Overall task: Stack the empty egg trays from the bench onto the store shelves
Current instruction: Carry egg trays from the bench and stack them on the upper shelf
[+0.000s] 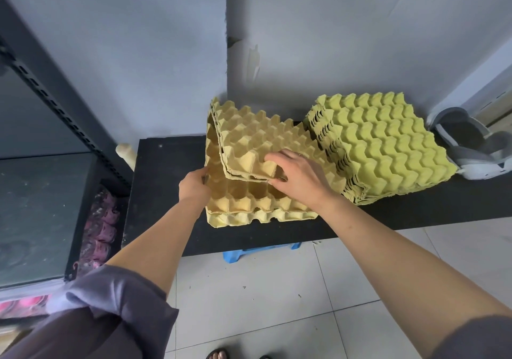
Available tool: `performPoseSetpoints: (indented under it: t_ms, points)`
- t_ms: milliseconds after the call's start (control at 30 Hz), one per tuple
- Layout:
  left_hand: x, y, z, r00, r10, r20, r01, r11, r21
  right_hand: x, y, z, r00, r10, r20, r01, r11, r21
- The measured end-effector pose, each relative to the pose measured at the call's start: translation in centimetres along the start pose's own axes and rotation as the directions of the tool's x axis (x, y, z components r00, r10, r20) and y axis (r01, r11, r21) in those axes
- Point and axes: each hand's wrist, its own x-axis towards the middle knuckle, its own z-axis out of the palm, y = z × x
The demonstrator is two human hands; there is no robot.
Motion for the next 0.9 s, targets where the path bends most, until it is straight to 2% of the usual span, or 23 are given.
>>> performPoseSetpoints:
  t_ms: [467,567,667,733,833,900]
  points:
    - [-2.2,-1.7,-0.8,1.000,-0.007,0.007,0.007,1.000,0.018,-0.9,-1.0,-2.0,0.998,0.055,0.038,-0.061,0.985,0.159]
    - [-2.2,-2.2,-1.3,1.000,0.007,-0.008,-0.007,1.000,0.029,-0.7,-0.8,-3.0,0.996,0.084,0.033,-0.089,0.965,0.245]
    - [-2.9,-3.5,-1.3,0.999,-0.021,-0.031,0.022,0.999,0.040,-0.1,-0.7,-4.7,0.987,0.156,-0.049,-0.125,0.913,0.388]
    - [-3.3,-3.6,-1.1,1.000,-0.016,-0.019,0.016,1.000,0.018,0.2,-0.9,-5.2,0.989,0.136,-0.066,-0.107,0.940,0.323]
    - [-3.2,-2.5,-1.4,0.998,-0.018,0.056,0.023,0.996,-0.088,-0.5,-1.4,-4.0,0.997,0.075,0.007,-0.075,0.992,0.105]
    - [-3.1,-1.3,-2.2,0.998,-0.035,0.061,0.044,0.988,-0.150,-1.1,-2.1,-2.8,0.996,0.069,0.064,-0.072,0.996,0.059]
